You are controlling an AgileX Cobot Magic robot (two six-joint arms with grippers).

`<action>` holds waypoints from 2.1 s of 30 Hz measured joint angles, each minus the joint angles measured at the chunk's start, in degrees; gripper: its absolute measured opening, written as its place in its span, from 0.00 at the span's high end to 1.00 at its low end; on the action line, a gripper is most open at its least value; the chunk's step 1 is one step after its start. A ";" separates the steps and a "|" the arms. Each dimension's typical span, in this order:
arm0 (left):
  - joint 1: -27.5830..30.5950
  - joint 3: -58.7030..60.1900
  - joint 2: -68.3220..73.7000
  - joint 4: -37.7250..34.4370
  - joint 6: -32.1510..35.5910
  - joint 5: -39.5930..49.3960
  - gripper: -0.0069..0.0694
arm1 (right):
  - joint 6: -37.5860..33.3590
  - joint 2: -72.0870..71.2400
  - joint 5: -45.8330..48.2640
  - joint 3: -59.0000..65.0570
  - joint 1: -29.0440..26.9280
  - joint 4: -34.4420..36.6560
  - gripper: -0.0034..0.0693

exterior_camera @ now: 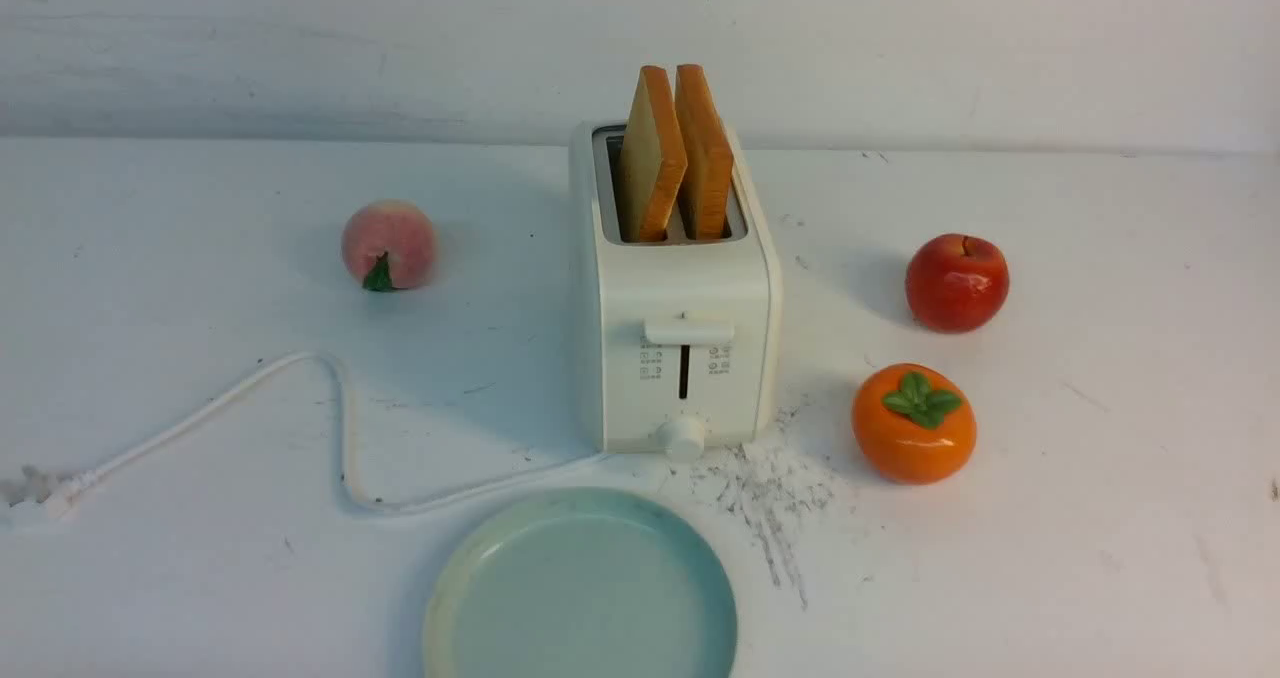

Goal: Take toasted bread from bread machine on white table place on plate.
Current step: 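Reach for a toast slice standing in the toaster with the left gripper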

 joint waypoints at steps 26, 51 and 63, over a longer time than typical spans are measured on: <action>0.05 0.00 0.00 4.26 0.03 -0.53 0.60 | 0.00 0.00 0.00 0.00 0.00 0.00 0.62; 0.05 0.00 0.00 2.09 -15.66 -43.40 0.61 | 0.12 0.00 -18.63 0.45 0.00 32.31 0.62; 0.05 -19.11 7.93 8.16 -20.77 -37.64 0.93 | -1.60 0.21 -23.39 -7.69 0.00 44.74 0.64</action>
